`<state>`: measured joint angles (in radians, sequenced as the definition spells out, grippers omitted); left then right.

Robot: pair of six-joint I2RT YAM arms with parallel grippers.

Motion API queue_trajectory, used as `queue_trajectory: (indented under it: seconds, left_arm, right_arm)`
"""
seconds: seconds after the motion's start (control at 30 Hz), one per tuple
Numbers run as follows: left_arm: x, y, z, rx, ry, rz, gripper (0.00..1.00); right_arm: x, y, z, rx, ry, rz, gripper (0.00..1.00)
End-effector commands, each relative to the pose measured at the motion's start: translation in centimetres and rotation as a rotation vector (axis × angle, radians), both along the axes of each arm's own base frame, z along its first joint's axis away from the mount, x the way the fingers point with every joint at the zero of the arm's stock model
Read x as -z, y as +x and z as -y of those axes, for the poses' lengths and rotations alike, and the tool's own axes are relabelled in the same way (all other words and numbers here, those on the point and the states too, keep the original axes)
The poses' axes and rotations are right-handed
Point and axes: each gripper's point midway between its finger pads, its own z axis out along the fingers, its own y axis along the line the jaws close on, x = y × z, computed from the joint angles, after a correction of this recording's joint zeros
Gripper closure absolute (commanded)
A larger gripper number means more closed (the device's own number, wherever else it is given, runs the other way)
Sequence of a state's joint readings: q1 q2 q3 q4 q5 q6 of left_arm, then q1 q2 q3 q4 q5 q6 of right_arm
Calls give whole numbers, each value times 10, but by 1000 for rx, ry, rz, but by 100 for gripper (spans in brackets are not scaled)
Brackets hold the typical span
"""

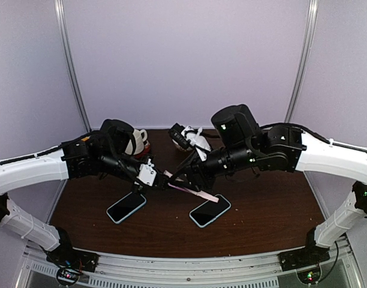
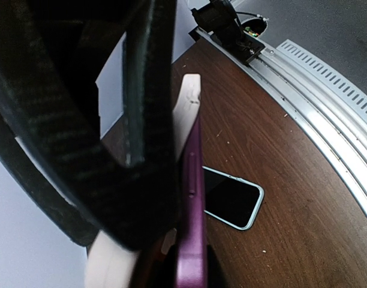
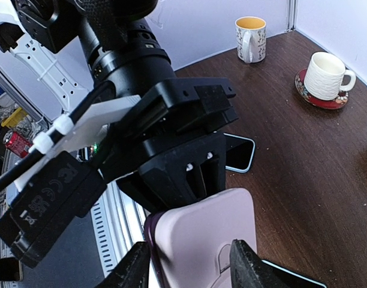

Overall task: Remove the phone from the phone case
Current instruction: Remove the phone case from the phone.

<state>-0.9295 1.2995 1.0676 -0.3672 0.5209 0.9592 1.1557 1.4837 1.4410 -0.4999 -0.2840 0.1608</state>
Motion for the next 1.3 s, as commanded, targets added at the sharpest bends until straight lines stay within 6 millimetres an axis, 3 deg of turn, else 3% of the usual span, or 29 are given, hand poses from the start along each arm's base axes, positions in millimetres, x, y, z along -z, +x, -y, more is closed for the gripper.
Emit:
queue_trajectory:
  seconds: [0.0, 0.3, 0.6, 0.9, 1.27]
  left_arm:
    - [-34, -6, 5, 34, -117, 47, 100]
    - [-35, -5, 4, 29, -119, 57, 100]
    - [-43, 0, 0, -13, -160, 106, 100]
    - [-47, 2, -2, -27, -167, 134, 100]
    - [-53, 4, -6, -47, -187, 167, 100]
  right_arm:
    - [-6, 8, 0, 40, -16, 28, 53]
    - [-1, 13, 5, 71, -59, 61, 61]
    - [9, 3, 0, 48, -124, 96, 70]
    - [14, 6, 7, 87, -162, 116, 82]
    - [23, -4, 10, 75, -154, 78, 87]
